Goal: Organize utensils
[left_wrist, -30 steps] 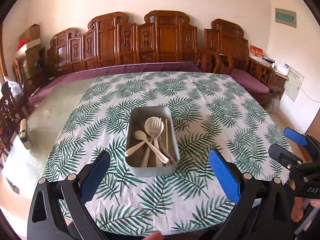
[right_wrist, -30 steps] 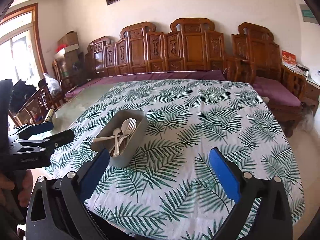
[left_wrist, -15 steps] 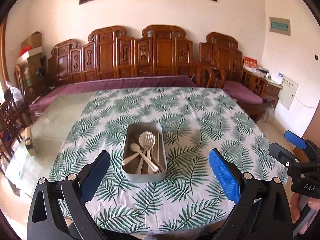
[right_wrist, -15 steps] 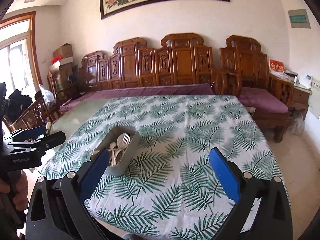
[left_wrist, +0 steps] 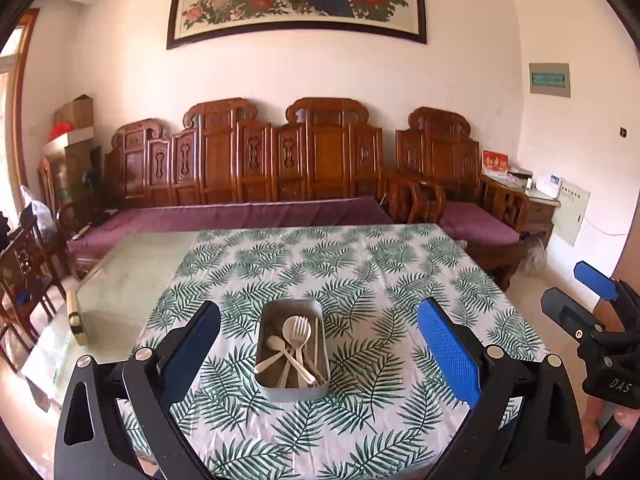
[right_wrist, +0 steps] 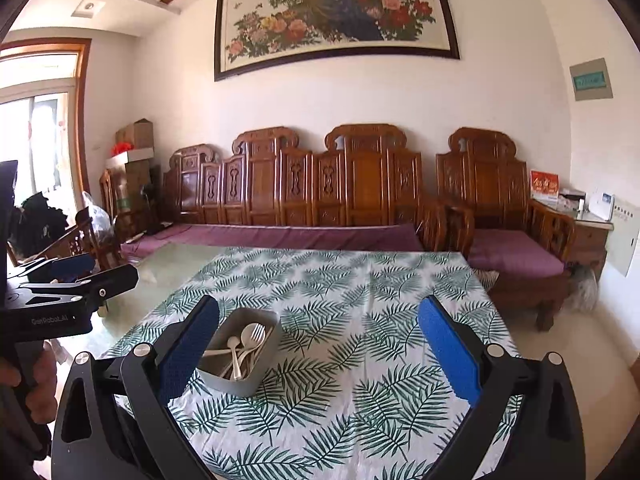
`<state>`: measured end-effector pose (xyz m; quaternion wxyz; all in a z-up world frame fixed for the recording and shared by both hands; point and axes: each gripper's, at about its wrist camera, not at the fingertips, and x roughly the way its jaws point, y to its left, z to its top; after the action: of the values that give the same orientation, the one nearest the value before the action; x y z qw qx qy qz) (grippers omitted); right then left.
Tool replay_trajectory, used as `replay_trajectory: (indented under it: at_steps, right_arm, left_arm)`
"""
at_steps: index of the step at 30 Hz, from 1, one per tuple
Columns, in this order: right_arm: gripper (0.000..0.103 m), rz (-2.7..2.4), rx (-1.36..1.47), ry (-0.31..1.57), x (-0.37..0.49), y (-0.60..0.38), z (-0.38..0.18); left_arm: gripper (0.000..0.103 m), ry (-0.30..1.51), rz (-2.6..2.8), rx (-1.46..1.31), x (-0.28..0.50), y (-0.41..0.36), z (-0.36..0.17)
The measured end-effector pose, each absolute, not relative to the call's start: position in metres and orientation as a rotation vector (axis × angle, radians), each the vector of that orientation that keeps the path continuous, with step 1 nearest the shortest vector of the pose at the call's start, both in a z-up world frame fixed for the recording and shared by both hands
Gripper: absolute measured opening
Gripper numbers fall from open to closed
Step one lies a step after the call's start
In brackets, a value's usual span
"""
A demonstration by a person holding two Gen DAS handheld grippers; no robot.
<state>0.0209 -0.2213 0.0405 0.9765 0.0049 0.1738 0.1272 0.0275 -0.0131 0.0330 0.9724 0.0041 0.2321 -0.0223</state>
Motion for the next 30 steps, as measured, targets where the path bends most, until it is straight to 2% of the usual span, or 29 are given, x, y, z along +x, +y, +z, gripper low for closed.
replay_trajectory:
  at_steps: [30]
  right_arm:
    - [0.1,0.23,0.021,0.346,0.0189,-0.2292,0.0417]
  left_arm:
    - [0.095,0.446,-0.055,0.008,0.0189,-0.0152,0.0371]
